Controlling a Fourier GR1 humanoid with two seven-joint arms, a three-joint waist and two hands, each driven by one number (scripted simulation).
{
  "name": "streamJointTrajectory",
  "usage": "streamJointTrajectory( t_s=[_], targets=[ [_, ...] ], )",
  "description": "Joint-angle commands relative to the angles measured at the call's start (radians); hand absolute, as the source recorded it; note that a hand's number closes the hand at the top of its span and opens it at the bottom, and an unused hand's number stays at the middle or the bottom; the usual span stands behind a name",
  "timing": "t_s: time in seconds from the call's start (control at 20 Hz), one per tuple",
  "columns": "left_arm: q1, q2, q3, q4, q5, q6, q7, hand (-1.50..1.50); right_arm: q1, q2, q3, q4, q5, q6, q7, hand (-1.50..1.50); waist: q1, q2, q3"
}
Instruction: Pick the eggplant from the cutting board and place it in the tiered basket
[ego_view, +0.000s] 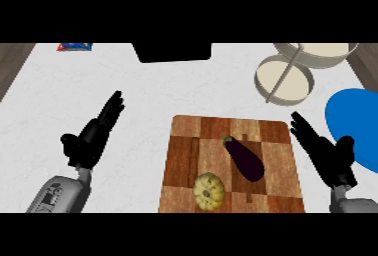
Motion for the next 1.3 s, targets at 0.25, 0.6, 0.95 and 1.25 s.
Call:
streamJointTrajectory(
  t_s=[0.25,0.6,0.95,1.25],
  targets=[
    [0.015,0.045,0.062,0.015,0.024,0.016,0.081,0.0,-0.195,0.157,0.314,-0.264,-0.005,0.232,-0.192,1.5,0.11,-0.01,-0.032],
    [0.098,0.099,0.12,-0.117,0.085,-0.018,0.189,0.0,-0.046,0.196,0.337,-0.191,0.497,-0.284,-0.14,-1.5,0.045,0.003,-0.032],
    [0.106,0.101,0.137,-0.131,0.103,-0.015,0.231,0.0,-0.21,-0.026,0.378,-0.369,0.733,-0.125,0.118,-1.5,0.037,-0.006,-0.037],
    [0.126,0.085,0.124,-0.15,0.089,-0.001,0.225,0.0,-0.275,-0.194,0.51,-0.416,0.798,0.251,0.313,-1.5,0.048,-0.007,-0.039]
  ],
)
